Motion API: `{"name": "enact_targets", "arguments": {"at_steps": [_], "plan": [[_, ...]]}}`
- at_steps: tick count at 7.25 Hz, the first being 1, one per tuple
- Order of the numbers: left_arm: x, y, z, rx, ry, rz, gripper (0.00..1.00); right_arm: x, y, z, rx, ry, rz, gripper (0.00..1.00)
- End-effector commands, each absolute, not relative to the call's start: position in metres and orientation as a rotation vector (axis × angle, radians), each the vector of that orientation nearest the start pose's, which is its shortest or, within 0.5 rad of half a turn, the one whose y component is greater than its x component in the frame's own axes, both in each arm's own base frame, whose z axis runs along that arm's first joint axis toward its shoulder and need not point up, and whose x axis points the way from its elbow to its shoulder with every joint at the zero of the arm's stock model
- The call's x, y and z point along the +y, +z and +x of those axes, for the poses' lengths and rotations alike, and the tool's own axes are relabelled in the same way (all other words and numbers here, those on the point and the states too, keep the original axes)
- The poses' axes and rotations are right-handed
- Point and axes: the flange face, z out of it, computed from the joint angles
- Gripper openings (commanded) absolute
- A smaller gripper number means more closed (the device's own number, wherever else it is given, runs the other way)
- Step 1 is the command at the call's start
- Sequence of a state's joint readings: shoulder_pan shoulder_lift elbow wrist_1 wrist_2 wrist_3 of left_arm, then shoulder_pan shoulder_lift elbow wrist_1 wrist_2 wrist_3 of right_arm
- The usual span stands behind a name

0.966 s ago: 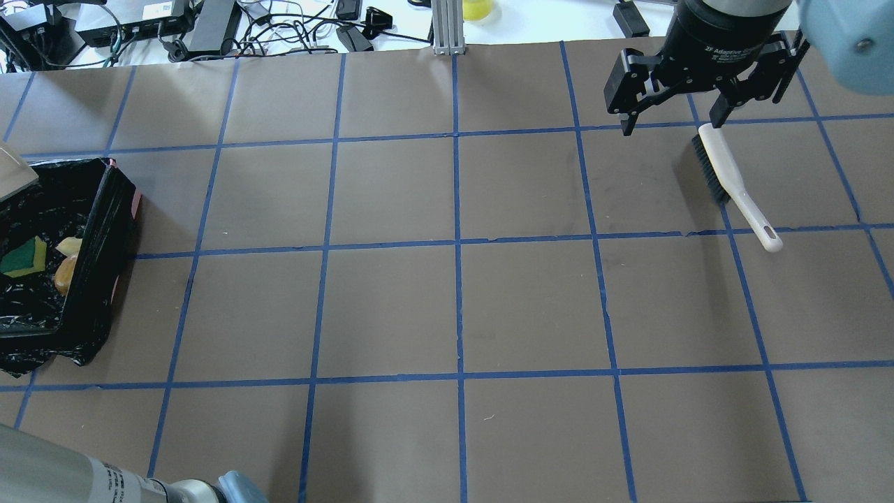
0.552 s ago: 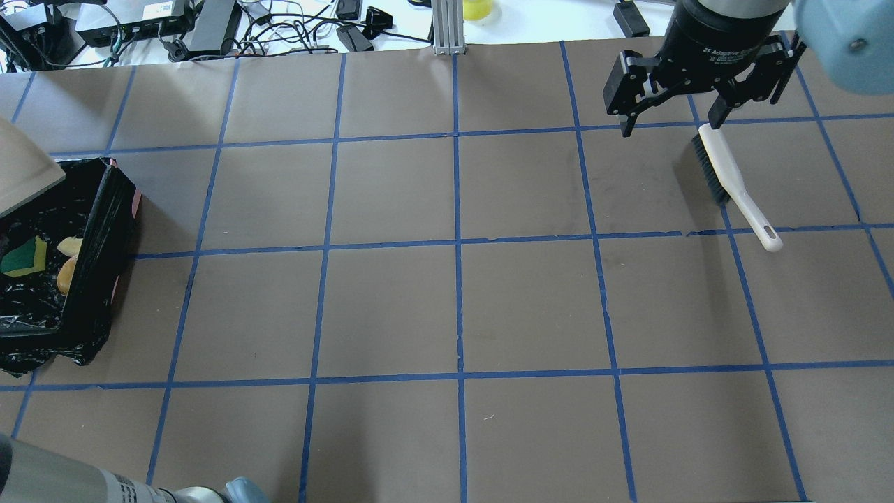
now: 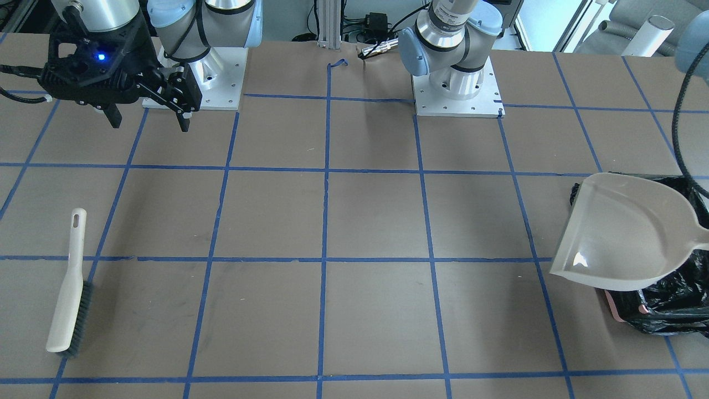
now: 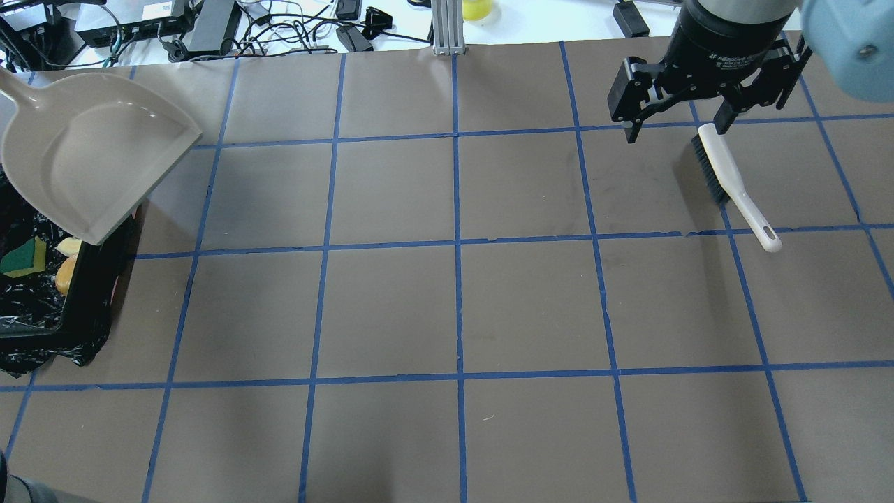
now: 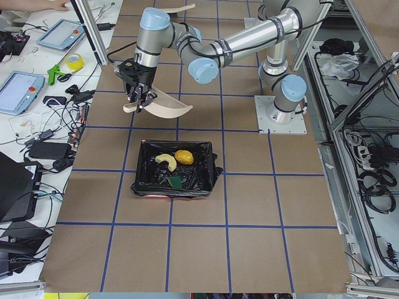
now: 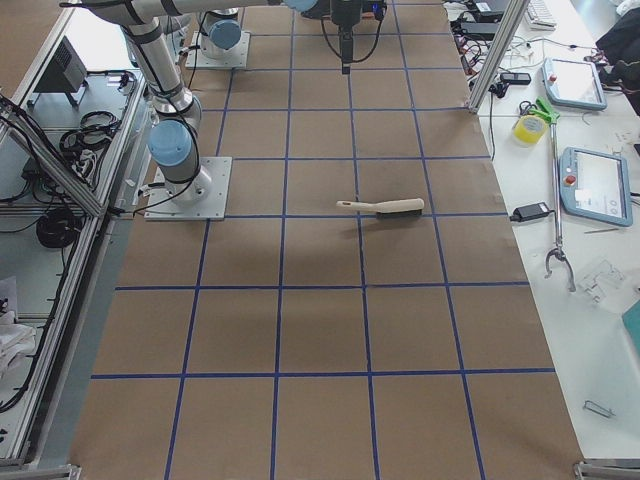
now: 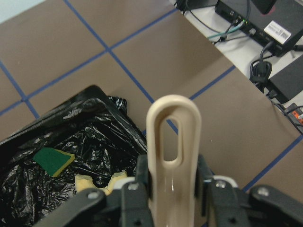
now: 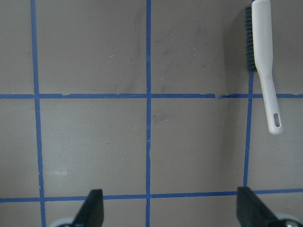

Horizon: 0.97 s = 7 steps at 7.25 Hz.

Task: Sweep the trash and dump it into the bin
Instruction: 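Bring the emptied dustpan back onto the table with the left gripper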

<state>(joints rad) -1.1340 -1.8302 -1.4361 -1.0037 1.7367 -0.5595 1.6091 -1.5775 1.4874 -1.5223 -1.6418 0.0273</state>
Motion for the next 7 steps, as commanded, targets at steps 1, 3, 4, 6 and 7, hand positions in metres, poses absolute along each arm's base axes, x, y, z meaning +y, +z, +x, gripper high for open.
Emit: {"name": "enact_targets", "arguments": {"at_steps": [1,3,4,6,7], "plan": [[-0.622,0.430,0.105,2.473,-0.550,-1.706,0.00,-0.485,0.526,0.145,3.207,-0.065,-0.015,1.00],[-0.632,0.390,0.053,2.363,-0.471,-1.944,0.00,-0.484,0.526,0.145,3.209,-0.065,-0.015,1.00],[-0.641,0.366,0.039,2.323,-0.425,-2.001,0.00,-0.484,0.525,0.145,3.210,-0.060,-0.015,1.00],[-0.659,0.327,0.021,2.284,-0.365,-2.055,0.00,-0.482,0.528,0.145,3.212,-0.070,-0.015,1.00],[-0.667,0.310,0.019,2.283,-0.360,-2.054,0.00,-0.481,0.529,0.145,3.213,-0.070,-0.015,1.00]]}}
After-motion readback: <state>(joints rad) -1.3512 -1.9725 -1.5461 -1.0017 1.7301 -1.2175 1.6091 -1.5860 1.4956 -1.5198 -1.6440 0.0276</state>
